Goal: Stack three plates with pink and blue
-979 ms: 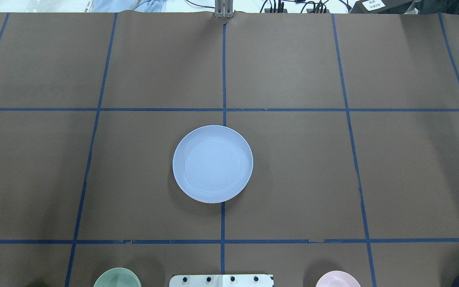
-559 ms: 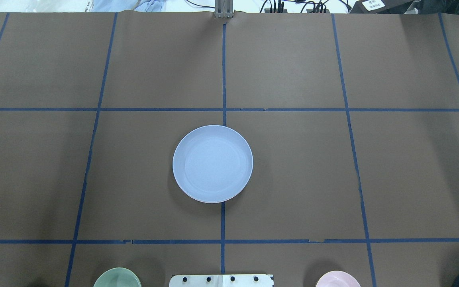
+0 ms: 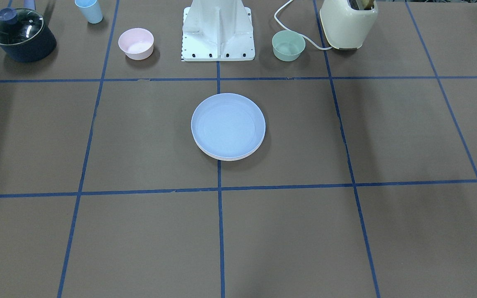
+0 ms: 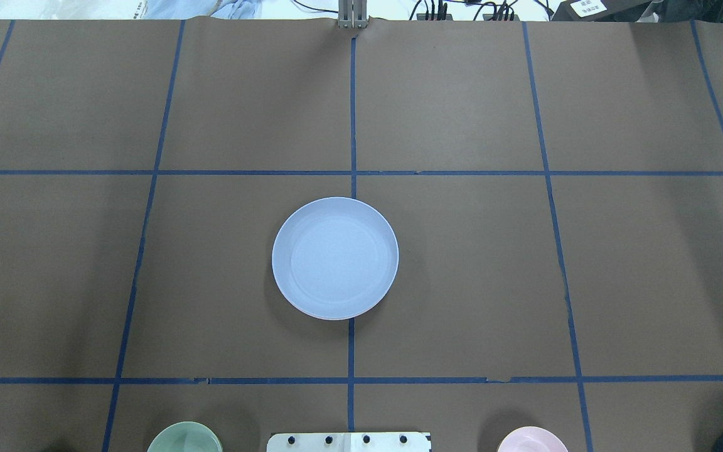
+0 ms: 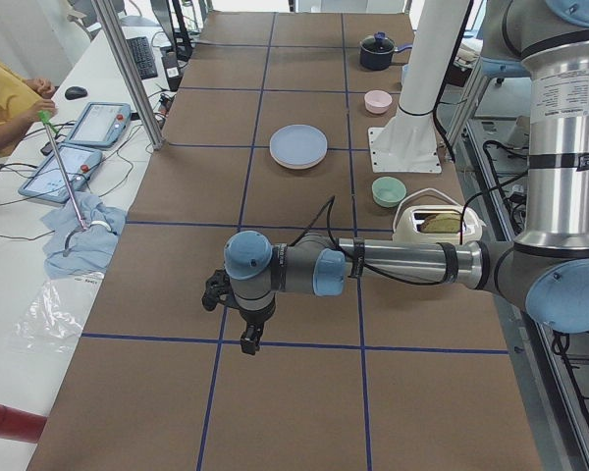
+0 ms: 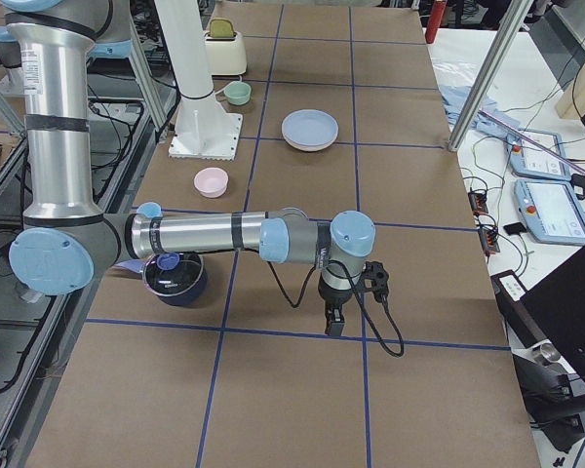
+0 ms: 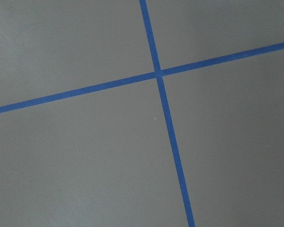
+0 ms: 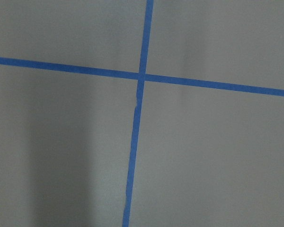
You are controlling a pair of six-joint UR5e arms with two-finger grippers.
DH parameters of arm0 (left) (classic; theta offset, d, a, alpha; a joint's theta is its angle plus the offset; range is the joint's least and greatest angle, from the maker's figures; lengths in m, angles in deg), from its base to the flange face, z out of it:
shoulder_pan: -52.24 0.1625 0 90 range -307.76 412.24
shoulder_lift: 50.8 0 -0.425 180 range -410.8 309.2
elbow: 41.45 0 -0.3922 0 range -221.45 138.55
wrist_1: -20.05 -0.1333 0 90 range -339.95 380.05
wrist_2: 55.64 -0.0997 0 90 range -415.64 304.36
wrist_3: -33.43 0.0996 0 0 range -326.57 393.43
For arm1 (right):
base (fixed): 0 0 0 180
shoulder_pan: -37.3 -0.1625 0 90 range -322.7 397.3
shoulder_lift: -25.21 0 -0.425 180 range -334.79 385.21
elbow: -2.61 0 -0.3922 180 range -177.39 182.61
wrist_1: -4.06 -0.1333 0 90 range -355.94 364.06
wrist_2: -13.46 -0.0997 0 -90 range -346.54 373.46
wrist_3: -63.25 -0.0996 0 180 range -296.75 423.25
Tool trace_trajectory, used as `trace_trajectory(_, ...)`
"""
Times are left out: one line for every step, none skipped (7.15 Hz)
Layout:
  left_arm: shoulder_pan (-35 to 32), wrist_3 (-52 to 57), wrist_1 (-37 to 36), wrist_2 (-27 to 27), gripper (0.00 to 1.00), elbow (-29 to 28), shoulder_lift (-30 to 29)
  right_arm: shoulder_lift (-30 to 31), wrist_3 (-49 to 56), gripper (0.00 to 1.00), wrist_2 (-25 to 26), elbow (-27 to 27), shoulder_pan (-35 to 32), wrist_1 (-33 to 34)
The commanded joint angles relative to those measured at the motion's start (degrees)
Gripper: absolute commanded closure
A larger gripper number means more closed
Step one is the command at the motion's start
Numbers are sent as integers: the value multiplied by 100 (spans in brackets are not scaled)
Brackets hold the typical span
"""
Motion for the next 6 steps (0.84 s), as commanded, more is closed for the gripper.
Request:
trace_trajectory(0,0,0,0,0,0,-7,0,-1,0,7,-7,11,0)
trace_trajectory(0,0,0,0,0,0,-7,-9,-1,0,-1,-7,11,-9)
trace_trajectory(0,0,0,0,0,8,-16,-9,-1,0,-1,-7,20,0)
trace_trajectory(0,0,0,0,0,0,-16,-9,-1,0,-45,2,29,0)
trace_trajectory(0,0,0,0,0,8,-7,-9,-1,0,-71,2,46,0)
trace_trajectory(0,0,0,0,0,8,-16,-9,-1,0,-72,2,46,-9)
